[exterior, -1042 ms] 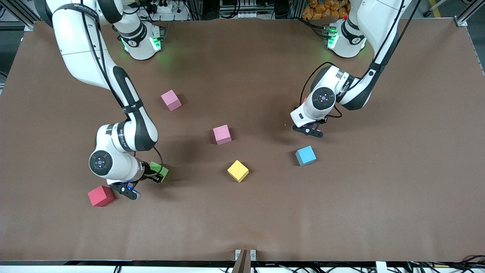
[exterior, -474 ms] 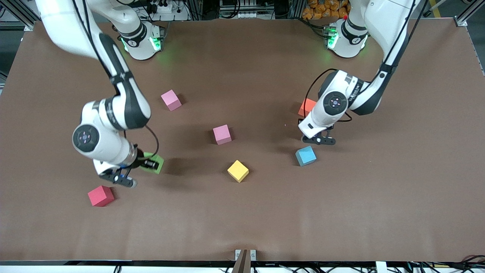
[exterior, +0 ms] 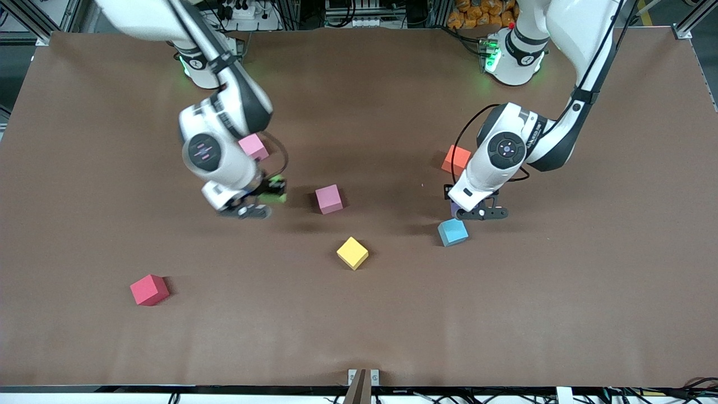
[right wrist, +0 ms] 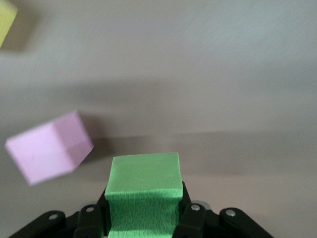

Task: Arrange blocks into number 1
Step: 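Carry the green cube with the right gripper beside the pink cube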

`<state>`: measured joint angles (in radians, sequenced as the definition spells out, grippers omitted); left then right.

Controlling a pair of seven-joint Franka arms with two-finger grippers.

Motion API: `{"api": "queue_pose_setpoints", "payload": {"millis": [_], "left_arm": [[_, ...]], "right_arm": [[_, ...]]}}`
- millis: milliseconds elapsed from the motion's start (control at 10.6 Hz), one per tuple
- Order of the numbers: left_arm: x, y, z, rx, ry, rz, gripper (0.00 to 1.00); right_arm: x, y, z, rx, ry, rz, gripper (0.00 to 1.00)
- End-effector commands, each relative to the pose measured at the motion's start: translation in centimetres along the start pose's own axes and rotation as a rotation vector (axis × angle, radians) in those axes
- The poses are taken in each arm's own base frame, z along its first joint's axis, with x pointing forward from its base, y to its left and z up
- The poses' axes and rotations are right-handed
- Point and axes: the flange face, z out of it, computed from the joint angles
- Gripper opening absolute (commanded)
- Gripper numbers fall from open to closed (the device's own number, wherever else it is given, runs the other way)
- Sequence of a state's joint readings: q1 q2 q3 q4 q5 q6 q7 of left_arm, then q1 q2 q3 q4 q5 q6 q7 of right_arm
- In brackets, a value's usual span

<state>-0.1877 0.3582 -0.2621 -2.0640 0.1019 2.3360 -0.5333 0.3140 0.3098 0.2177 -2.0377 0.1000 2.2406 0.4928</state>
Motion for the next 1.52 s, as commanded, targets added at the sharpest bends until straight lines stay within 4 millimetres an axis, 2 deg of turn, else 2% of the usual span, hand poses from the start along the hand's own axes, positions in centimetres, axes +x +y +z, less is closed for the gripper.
{"api": "queue_pose_setpoints", "payload": {"millis": [0,95,189,663,1137,1232,1421], "left_arm": [[0.3,-0.2,-1.1,0.019,0.003,-0.036,0.00],[0.2,-0.2,-1.1,0.019,0.003,-0.042,0.00],[0.2,-0.2,-1.1,0.019,0.001,-0.048,0.00],[0.2,-0.1,-0.5,0.021,-0.008,-0.046,0.00],[0.1,0.1,-0.4,0.021,-0.009,-0.043,0.00],[0.2,0.0,-0.4,0.021,-0.009,-0.043,0.00],[0.2,0.0,-0.4,0.021,-0.009,-0.039,0.00]], "right_arm": [[-6.8,-2.8,2.9,0.015,0.051,-0.005,0.51],[-8.6,-4.9,3.7,0.023,0.057,0.010,0.51],[-9.5,-6.0,4.0,0.022,0.056,0.030,0.51],[-10.5,-7.2,5.1,0.014,0.041,0.020,0.50],[-6.1,-9.9,7.5,0.009,0.066,-0.014,0.50],[-4.7,-9.8,7.8,0.001,0.080,-0.013,0.50],[-3.1,-10.0,8.4,-0.020,0.103,-0.027,0.50]]}}
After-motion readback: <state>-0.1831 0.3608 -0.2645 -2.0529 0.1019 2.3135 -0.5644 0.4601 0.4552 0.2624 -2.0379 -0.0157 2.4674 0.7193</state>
